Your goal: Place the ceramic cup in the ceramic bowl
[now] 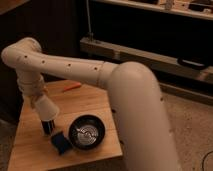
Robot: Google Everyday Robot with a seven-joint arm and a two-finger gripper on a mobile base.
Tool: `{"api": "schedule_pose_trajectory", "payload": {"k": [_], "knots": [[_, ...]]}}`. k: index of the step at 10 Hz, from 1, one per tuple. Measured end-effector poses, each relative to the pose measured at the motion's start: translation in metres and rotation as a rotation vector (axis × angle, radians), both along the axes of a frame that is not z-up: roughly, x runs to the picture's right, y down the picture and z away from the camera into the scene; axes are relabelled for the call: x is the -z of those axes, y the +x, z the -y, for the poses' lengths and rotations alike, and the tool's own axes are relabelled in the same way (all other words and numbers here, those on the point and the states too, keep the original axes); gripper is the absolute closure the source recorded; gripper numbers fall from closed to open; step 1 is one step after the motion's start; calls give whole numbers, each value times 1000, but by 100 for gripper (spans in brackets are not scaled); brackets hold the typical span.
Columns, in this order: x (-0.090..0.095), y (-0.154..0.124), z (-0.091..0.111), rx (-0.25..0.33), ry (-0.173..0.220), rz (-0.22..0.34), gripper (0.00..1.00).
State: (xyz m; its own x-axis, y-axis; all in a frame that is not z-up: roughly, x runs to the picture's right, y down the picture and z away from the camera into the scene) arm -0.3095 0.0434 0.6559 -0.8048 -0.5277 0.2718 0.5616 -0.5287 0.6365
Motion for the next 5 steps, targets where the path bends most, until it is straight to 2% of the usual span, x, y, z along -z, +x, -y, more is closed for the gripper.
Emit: {"api": "schedule_pose_trajectory", "payload": {"k": [2,5], "knots": [[8,30,3,-70,34,-55,100],[15,65,0,-175,45,-152,100]]}}
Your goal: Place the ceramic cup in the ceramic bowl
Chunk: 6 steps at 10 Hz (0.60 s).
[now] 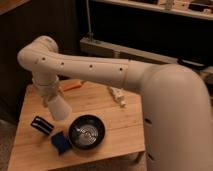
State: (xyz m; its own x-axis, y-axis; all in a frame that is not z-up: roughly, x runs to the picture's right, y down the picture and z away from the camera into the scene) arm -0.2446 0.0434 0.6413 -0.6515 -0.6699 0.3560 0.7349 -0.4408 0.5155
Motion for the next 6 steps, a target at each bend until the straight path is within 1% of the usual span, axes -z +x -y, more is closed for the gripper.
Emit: {"api": "schedule_pose_trajectory", "payload": {"k": [2,3,4,5,6], "knots": [[2,14,-8,-53,-12,-61,100],[1,16,-12,-64,-18,-80,100],[2,15,-20,-66,-20,-86,100],[2,16,-23,-61,-4,-82,100],[1,17,-28,-57,4,-78,100]]}}
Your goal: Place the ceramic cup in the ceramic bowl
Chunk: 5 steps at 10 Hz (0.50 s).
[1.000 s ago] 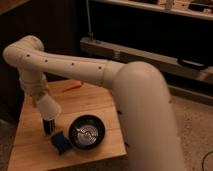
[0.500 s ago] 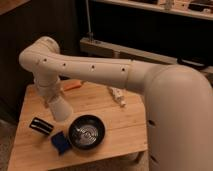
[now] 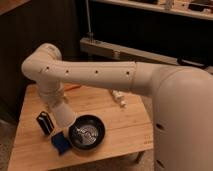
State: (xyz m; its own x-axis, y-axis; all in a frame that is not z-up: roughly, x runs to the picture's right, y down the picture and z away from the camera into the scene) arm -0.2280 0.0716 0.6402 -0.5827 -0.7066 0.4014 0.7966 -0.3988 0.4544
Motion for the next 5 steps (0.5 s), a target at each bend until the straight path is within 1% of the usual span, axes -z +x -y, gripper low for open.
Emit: {"api": "schedule_pose_trajectory", "payload": {"k": [2,4,5], "knots": [[-3,1,-9,-1,43,-2,100],[-4,3,-16,-25,67,-2,100],[-5,3,-20,-48,84,-1,100]]}}
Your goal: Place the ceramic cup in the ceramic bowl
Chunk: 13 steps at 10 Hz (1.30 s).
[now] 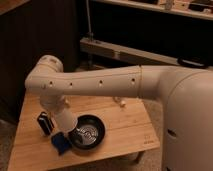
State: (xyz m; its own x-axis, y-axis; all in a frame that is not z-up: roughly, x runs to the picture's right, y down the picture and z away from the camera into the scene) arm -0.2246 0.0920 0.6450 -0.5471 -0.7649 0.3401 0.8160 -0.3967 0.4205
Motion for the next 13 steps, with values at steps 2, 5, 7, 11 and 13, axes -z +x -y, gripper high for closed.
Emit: {"api": "schedule_pose_trajectory", "payload": {"k": [2,5,7,11,13], "knots": [[-1,2,-5,-30,20,0,100],[-2,2,-6,-31,19,2,100],[-2,3,-7,-30,15,2,100],[-2,2,-7,-28,16,5,100],[-2,6,-5,-34,36,7,100]]}}
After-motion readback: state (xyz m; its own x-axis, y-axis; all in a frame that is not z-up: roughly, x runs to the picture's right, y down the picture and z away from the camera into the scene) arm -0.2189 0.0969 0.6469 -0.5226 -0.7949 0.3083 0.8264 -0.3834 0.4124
